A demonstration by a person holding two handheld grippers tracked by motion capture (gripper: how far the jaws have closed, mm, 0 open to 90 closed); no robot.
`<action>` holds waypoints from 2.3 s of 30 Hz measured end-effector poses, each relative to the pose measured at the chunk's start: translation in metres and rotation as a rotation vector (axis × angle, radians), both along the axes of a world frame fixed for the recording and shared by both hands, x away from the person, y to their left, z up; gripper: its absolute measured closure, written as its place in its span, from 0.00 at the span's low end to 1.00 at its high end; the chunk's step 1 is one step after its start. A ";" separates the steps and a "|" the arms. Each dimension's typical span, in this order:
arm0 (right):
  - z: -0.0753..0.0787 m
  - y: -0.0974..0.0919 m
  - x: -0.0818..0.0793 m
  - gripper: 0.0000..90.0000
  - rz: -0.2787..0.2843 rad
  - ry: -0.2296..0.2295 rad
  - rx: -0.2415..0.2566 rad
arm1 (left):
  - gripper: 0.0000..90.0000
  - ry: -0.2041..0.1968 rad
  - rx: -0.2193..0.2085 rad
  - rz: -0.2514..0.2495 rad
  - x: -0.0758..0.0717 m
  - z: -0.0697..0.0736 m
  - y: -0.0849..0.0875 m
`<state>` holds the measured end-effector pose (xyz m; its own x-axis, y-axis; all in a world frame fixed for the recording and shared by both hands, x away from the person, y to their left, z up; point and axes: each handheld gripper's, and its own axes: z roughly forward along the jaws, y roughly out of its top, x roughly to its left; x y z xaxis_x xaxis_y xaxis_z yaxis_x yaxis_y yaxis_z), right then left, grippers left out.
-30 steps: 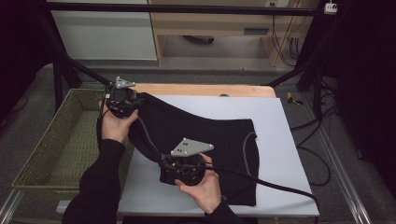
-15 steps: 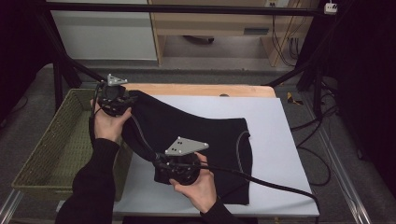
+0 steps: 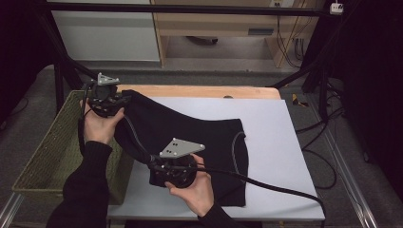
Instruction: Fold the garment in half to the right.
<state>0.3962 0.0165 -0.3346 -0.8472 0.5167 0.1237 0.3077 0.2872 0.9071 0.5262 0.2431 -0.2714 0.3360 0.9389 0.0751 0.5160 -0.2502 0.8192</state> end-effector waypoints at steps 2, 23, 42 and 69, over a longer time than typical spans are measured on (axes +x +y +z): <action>0.000 0.003 0.000 0.87 0.005 -0.003 -0.002 | 0.93 -0.002 0.001 0.004 0.000 0.001 0.002; -0.006 -0.026 -0.003 0.87 -0.083 -0.005 0.012 | 0.93 0.010 0.022 -0.043 0.016 -0.004 -0.042; -0.026 -0.065 -0.011 0.87 -0.199 -0.004 0.037 | 0.93 0.005 0.037 -0.109 0.030 -0.014 -0.088; -0.059 -0.119 -0.017 0.86 -0.332 0.044 0.050 | 0.93 0.054 0.073 -0.226 0.055 -0.049 -0.181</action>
